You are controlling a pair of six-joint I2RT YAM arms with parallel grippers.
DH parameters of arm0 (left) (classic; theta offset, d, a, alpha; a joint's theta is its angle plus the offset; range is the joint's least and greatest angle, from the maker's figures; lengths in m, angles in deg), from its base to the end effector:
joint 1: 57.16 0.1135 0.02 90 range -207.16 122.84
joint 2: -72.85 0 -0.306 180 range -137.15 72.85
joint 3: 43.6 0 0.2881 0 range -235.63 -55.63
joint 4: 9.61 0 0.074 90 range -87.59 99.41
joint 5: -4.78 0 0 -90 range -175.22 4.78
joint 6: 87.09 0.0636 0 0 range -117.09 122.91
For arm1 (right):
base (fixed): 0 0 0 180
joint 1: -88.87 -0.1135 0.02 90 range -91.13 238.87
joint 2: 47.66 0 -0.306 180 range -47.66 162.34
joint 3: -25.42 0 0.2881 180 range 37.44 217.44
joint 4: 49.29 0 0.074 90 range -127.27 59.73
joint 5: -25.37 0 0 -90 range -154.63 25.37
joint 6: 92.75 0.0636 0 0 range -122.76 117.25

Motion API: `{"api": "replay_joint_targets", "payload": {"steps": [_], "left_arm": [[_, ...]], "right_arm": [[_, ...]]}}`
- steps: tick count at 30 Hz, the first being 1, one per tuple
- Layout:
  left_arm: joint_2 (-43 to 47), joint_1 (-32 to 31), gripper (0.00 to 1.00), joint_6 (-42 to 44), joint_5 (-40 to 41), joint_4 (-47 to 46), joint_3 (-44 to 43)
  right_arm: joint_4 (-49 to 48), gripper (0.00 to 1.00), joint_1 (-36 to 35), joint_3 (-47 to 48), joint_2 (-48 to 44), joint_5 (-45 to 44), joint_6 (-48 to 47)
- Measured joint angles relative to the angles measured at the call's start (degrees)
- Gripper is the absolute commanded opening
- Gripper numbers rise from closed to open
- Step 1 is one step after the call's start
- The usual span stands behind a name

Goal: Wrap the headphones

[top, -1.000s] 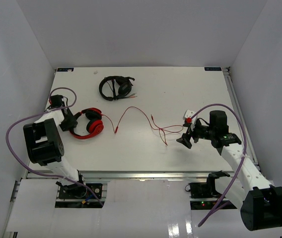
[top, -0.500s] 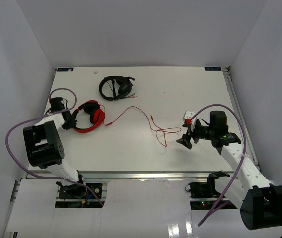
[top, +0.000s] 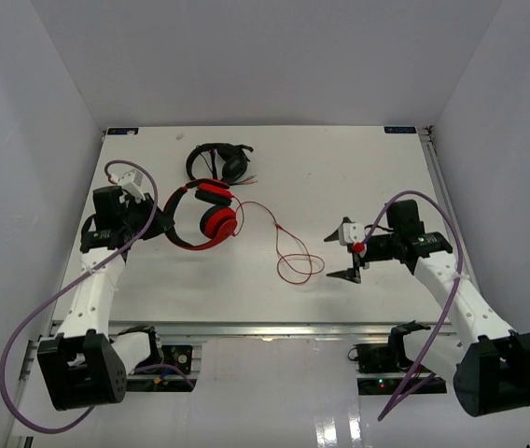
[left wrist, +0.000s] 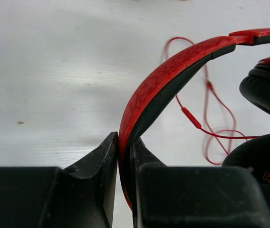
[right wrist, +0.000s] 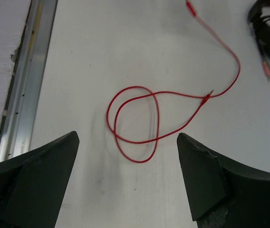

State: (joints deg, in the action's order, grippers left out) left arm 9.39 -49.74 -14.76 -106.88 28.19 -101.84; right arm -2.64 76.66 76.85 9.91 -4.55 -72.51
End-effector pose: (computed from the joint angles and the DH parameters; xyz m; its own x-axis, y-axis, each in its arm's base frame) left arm 0.2683 0.0113 0.2702 -0.6894 -0.3743 -0.6202 -0.0647 0.8846 -0.4619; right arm 0.1900 0.0975 0.2568 0.3103 -0.4117 -0.8569 -0.9441 -0.0277 -0.3286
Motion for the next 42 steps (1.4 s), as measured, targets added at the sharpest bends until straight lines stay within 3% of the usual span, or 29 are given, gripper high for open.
{"api": "replay_joint_targets", "payload": {"steps": [10,17,29,42], "left_arm": [[6.3,-9.1,0.0,-3.7,-10.8,3.4,-6.0],[7.1,-14.4,0.0,-8.4,-15.1,4.3,-10.4],[7.1,-15.8,0.0,-18.7,-20.6,3.1,-22.7],[7.9,-16.1,0.0,-24.2,-24.2,2.0,-29.4]], "right_arm": [[-12.1,0.9,-12.0,18.6,13.2,-6.3,13.5],[-14.9,0.9,-16.9,19.4,20.0,-4.0,15.5],[-13.6,0.9,-26.4,21.7,27.2,3.5,11.4],[-22.5,0.9,-30.6,23.7,33.6,-3.3,19.4]]}}
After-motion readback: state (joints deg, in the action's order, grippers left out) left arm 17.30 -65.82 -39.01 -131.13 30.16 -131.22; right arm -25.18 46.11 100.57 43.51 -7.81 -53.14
